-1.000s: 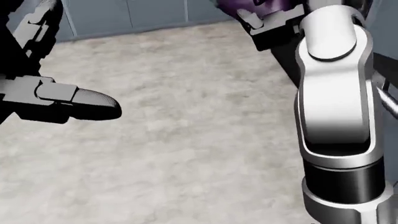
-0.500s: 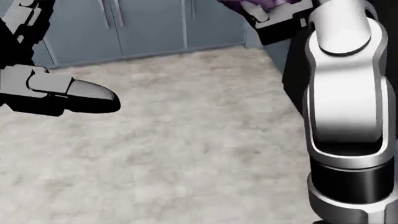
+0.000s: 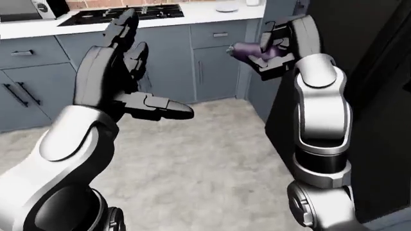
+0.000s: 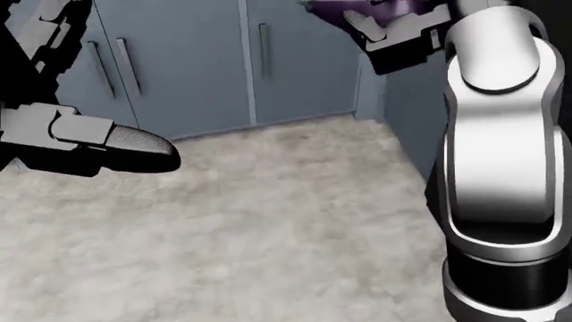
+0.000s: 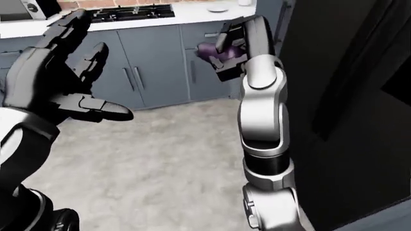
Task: Pick the eggplant from the oven and place it on the plate on the counter.
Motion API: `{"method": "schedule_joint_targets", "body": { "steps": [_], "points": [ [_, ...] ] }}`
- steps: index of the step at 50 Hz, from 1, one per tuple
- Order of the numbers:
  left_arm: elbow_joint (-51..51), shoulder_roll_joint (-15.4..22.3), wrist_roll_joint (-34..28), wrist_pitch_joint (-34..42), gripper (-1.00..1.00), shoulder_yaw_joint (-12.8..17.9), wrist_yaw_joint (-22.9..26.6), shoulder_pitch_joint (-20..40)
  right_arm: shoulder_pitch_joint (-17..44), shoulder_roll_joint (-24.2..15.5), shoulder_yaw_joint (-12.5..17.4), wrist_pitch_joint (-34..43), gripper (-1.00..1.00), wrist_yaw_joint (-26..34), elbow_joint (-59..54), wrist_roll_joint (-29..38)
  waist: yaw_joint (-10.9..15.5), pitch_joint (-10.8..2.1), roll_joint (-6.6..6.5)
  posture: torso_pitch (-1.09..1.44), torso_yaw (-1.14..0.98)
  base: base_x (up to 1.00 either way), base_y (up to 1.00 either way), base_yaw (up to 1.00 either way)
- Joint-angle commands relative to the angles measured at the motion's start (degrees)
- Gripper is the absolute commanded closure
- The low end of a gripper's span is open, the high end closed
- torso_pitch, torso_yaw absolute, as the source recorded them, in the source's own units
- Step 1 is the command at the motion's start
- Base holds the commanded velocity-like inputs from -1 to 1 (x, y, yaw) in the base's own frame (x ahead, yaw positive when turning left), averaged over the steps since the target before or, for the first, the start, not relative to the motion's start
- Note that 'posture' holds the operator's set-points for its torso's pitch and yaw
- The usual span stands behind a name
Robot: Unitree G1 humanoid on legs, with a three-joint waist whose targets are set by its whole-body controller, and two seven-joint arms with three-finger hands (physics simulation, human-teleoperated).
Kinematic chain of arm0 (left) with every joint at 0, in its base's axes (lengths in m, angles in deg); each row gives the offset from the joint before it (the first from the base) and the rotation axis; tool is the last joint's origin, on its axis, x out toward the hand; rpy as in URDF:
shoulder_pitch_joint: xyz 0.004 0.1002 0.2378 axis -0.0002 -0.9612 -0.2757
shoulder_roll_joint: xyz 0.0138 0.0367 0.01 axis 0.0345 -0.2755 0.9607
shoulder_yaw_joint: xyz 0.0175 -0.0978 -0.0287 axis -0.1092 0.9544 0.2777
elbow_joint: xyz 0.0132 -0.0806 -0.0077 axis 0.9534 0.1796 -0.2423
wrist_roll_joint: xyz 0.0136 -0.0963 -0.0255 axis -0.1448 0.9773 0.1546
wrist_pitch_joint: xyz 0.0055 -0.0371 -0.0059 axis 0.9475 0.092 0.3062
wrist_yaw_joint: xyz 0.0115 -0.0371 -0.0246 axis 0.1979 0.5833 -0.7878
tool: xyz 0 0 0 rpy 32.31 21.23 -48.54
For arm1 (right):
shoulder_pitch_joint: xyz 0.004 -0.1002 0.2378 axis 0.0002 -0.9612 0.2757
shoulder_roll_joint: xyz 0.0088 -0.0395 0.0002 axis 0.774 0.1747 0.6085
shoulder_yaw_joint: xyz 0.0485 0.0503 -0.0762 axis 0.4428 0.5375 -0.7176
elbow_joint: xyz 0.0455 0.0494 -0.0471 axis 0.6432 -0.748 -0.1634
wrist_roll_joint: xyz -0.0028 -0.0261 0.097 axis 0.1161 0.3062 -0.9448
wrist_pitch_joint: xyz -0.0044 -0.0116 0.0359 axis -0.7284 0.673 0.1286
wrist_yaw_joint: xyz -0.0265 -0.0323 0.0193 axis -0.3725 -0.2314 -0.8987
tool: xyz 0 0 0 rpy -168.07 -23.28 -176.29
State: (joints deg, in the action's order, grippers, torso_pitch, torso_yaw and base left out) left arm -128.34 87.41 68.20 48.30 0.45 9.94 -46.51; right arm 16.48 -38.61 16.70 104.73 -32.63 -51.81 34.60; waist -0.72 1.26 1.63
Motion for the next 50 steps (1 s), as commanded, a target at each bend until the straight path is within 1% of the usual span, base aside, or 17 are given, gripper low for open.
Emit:
{"method": "schedule_joint_targets", "body": {
  "steps": [1,3,4,5,14,18,19,21,26,28,30,31,38,40,43,45,50],
  "points": [
    [-0.2,0.4,-0.2,-1.7,-1.00,0.3,0.0,0.7,1.6,-0.3,0.3,-2.1,0.98,-0.5,1.4,0.6,0.2,-0.62,0.26,0.00,0.00,1.00,0.00,0.00],
    [-0.4,0.4,-0.3,-1.7,-1.00,0.2,0.1,0.5,1.6,-0.3,0.3,-1.9,0.98,-0.2,1.7,0.7,0.8,-0.56,-4.20,0.00,0.00,1.00,0.00,0.00],
    [-0.4,0.4,-0.4,-1.9,-1.00,0.2,0.2,0.3,1.5,-0.3,0.3,-1.9,0.98,-0.1,1.8,0.7,1.8,-0.49,-9.39,0.00,0.00,1.00,0.00,0.00],
    [-0.2,0.3,-0.5,-2.0,-1.00,0.2,0.2,0.2,1.3,-0.3,0.3,-1.8,0.98,-0.1,2.1,0.8,0.3,0.33,-4.04,0.00,0.00,1.00,0.00,0.00],
    [-1.3,0.0,-1.1,-1.1,-1.00,-0.4,0.7,0.7,-2.0,-0.7,0.3,0.4,0.98,2.6,8.6,2.1,2.8,-0.88,-5.90,0.00,0.00,1.00,0.00,0.00],
    [-1.5,0.0,-1.2,-0.2,-1.00,-0.1,0.8,1.4,-2.1,-0.5,-0.5,1.3,0.98,3.7,10.3,3.1,1.7,-0.52,0.53,0.00,0.00,1.00,0.00,0.00],
    [-1.6,0.0,-1.1,0.1,-1.00,0.2,0.8,1.5,-2.1,-0.4,-0.6,1.2,0.98,3.8,10.2,3.2,1.7,2.24,-0.47,0.00,0.00,1.00,0.00,0.00],
    [-1.7,0.1,-1.0,0.2,-1.00,0.4,0.8,1.6,-2.1,-0.3,-0.6,1.1,0.98,4.0,10.3,3.6,0.5,-0.07,0.41,0.00,0.00,1.00,0.00,0.00],
    [-1.4,0.0,-1.7,-0.7,-1.00,-0.2,1.0,0.9,-1.7,0.0,-0.4,1.3,0.97,4.8,10.8,4.1,0.5,0.02,0.79,0.00,0.00,0.88,0.00,0.00],
    [-1.2,0.0,-2.0,-1.0,-1.00,-0.3,1.2,0.9,-1.6,0.0,-0.5,1.4,0.97,5.1,11.0,4.3,0.7,-0.25,-2.44,0.00,0.00,0.33,0.00,0.00],
    [-1.0,0.0,-2.3,-1.1,-1.00,-0.1,1.3,0.9,-1.7,-0.1,-0.4,1.2,0.97,5.1,11.0,4.5,1.9,-1.42,-10.94,0.00,0.00,0.00,0.00,0.00],
    [-1.1,-0.1,-2.3,-1.0,-1.00,0.0,1.3,0.9,-1.7,-0.1,-0.4,1.2,0.97,5.1,11.1,4.6,1.3,1.67,-8.41,0.00,0.00,0.00,0.00,0.00],
    [-1.1,-0.3,-3.0,-1.5,-1.00,-0.5,1.8,0.4,-1.6,0.2,-0.3,1.6,0.97,5.4,11.5,4.4,0.8,3.61,-3.05,0.00,0.00,0.00,0.00,0.00],
    [-1.1,-0.4,-3.1,-1.3,-1.00,-0.3,1.9,0.5,-1.1,0.1,-0.4,2.3,0.98,5.7,11.7,4.5,-0.6,2.44,2.96,0.00,0.00,0.00,0.00,0.00],
    [-1.2,-0.4,-3.2,-1.2,-1.00,-0.3,2.0,0.6,-1.0,0.1,-0.3,2.6,0.98,5.8,11.8,4.5,-1.1,3.28,2.14,0.00,0.00,0.00,0.00,0.00],
    [-1.3,-0.6,-3.2,-1.0,-1.00,-0.4,2.1,0.8,-0.8,0.0,-0.5,3.1,0.98,6.1,12.0,4.6,-0.4,-0.25,1.44,0.00,0.00,0.16,-0.14,0.00],
    [-1.3,-0.6,-3.5,-1.3,-1.00,-0.4,2.4,0.4,-0.7,0.1,-0.4,3.0,0.98,6.2,12.0,4.7,-0.8,0.99,-3.17,0.00,0.00,0.52,-0.18,0.00]
  ]
}}
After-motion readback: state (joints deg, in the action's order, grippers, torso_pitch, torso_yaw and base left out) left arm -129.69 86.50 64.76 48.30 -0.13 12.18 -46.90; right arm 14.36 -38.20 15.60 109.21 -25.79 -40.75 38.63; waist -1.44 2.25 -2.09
